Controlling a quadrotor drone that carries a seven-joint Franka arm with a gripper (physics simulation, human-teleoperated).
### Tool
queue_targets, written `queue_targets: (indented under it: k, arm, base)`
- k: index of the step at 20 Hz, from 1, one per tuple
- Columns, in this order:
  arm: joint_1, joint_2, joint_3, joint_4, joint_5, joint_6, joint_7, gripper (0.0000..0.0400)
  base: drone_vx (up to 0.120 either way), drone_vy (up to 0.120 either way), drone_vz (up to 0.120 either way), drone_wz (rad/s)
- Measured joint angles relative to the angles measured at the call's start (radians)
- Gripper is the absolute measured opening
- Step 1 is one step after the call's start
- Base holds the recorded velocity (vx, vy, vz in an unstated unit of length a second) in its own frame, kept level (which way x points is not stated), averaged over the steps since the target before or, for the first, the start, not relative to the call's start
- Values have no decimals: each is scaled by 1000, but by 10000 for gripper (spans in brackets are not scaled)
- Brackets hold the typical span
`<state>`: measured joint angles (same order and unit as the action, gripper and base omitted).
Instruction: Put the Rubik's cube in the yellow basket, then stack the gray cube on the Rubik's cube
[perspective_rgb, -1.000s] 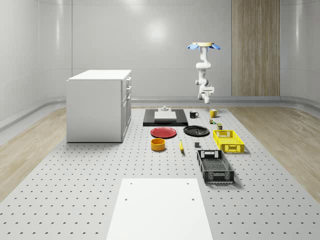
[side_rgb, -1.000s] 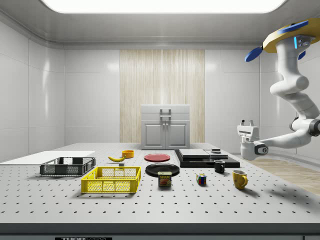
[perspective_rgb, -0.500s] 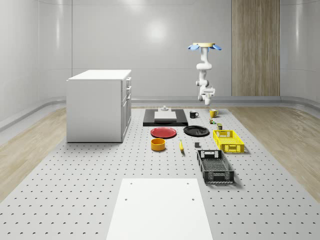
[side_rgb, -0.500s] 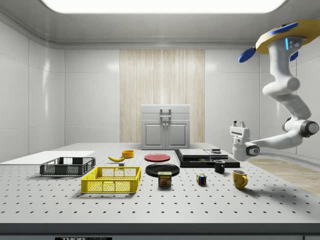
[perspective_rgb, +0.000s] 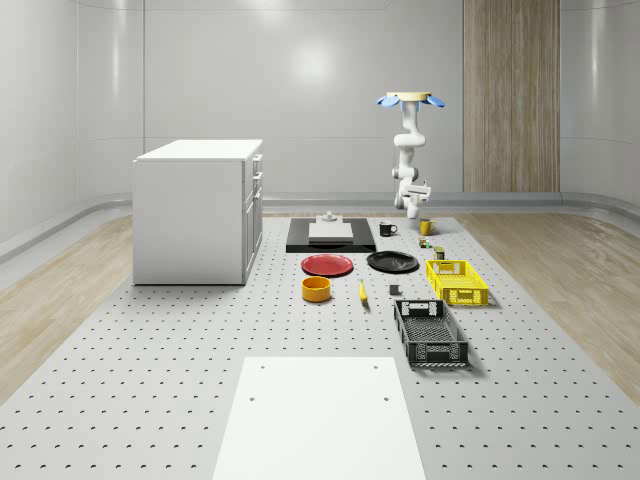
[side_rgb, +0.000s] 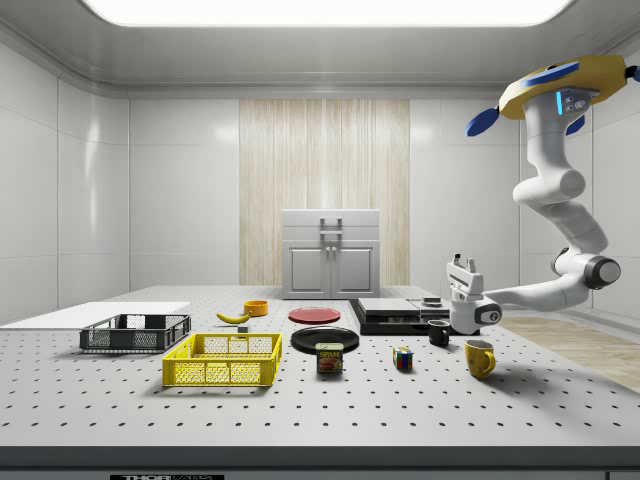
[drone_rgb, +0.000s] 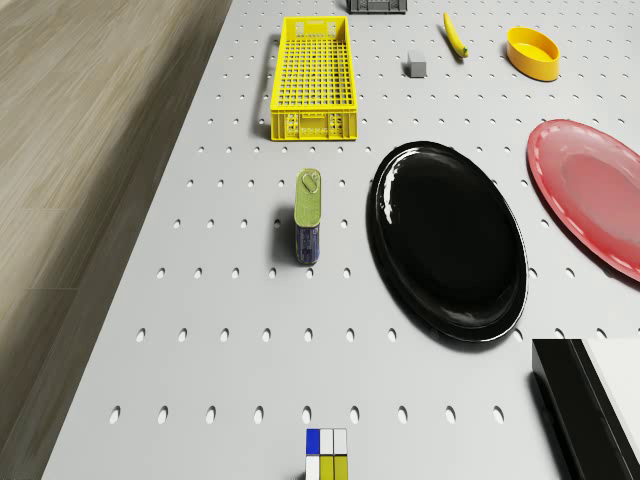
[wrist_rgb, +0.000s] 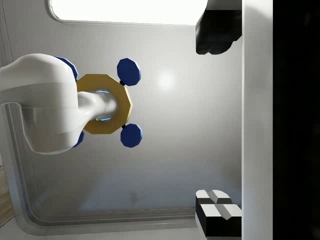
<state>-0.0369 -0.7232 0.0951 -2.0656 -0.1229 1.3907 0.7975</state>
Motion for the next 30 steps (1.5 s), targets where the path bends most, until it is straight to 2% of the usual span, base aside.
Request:
queue_targets:
  k: [5, 9, 12, 15, 18, 21, 26, 30]
  arm:
    - [-36, -9, 116, -29, -164, 8, 23, 400]
    - [-95, -28, 290, -109, -420, 20, 64, 400]
    - [-167, -58, 471, -242, -706, 34, 125, 400]
    - [-271, -100, 662, -433, -1045, 34, 226, 400]
    - [-414, -143, 824, -614, -1364, -4, 358, 400]
    - [-577, -183, 943, -730, -1597, -72, 486, 400]
    - [-794, -242, 1062, -807, -1789, -173, 634, 400]
    - [-894, -280, 1110, -824, -1842, -213, 699, 400]
  base:
    - [0, 0, 0, 0]
    - [0, 0, 0, 0]
    - [0, 0, 0, 0]
    - [0, 0, -107, 0]
    - [93, 0, -120, 0]
    - [120, 0, -120, 0]
    - [120, 0, -120, 0]
    - [90, 0, -120, 0]
